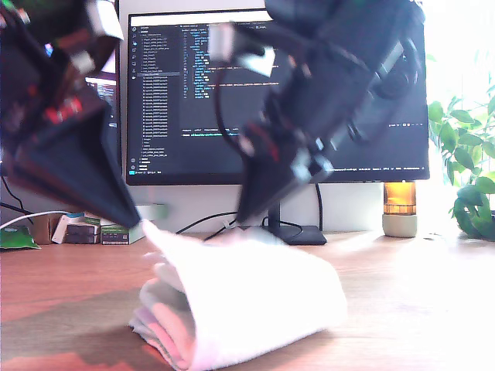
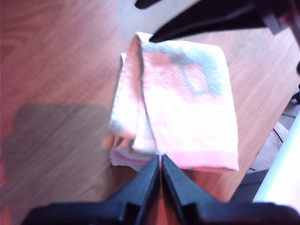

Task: Fold the tea towel to a neat square and place it to the right

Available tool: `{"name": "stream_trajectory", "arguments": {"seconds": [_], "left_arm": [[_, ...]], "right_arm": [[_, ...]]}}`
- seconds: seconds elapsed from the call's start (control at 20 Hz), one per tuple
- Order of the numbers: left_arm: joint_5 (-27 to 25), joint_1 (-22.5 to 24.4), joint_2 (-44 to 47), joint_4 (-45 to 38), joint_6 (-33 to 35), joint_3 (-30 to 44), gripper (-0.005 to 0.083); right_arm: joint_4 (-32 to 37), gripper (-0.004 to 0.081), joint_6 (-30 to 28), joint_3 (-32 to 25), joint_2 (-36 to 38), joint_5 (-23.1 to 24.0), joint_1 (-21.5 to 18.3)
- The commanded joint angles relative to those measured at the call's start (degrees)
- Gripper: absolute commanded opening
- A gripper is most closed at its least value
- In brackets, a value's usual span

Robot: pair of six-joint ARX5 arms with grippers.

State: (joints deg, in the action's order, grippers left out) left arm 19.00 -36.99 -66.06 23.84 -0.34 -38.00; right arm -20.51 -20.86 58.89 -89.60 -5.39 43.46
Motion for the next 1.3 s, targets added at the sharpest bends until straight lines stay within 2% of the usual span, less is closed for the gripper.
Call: {"name": "stream_trajectory", "arguments": {"seconds": [0.0, 0.1, 0.15, 0.2, 0.25, 0.3, 0.45, 0.65, 0.8, 0.95, 1.25], "left_arm": [[-0.04, 0.63, 0.74, -0.39, -0.31, 0.79, -0.0019], [0.22, 1.31, 0.98, -1.44, -0.28, 0.79, -0.0019], [0.50, 1.36, 0.98, -2.54, -0.07, 0.79, -0.0019], [1.05, 1.36, 0.92, -3.61, 0.74, 0.79, -0.0019], [1.79, 1.36, 0.92, -4.48, 1.88, 0.79, -0.0019], [2.49, 1.36, 0.92, -5.22, 2.71, 0.81, -0.0019], [2.93, 1.88, 1.64, -5.64, 4.94, 0.81, -0.0019], [2.80, 2.97, 4.39, -6.03, 4.94, 1.16, -0.0019], [1.51, 2.97, 8.00, -7.45, 4.90, 1.29, -0.0019], [0.83, 2.97, 12.07, -9.57, 4.90, 2.19, -0.0019], [-2.19, 3.04, 23.65, -15.21, 2.08, 9.70, -0.0019]], "right_arm": [[-0.57, 0.0313, 0.15, -0.04, -0.55, 0.04, -0.52], [-2.05, 0.0339, 0.81, -0.04, -0.55, 0.20, -0.94], [-3.10, 0.0301, 1.90, -0.02, -0.55, 0.15, -1.11], [-4.04, 0.0201, 3.23, -0.02, -0.55, -0.02, -1.22], [-5.27, 0.0066, 3.37, -0.02, -0.46, -0.92, -1.27], [-5.84, -0.0019, 3.78, -0.02, -0.44, -2.32, -1.27], [-5.86, -0.0013, 5.11, -0.02, 0.55, -3.32, -1.27], [-5.07, -0.0013, 9.75, -0.04, 4.28, -2.64, -1.27], [-4.24, -0.0013, 12.35, -0.07, 8.04, -1.29, -1.20], [-3.26, -0.0013, 13.99, -0.07, 11.28, 2.29, -0.96], [-1.75, -0.0013, 16.76, -1.01, 16.48, 6.12, 0.61]]}}
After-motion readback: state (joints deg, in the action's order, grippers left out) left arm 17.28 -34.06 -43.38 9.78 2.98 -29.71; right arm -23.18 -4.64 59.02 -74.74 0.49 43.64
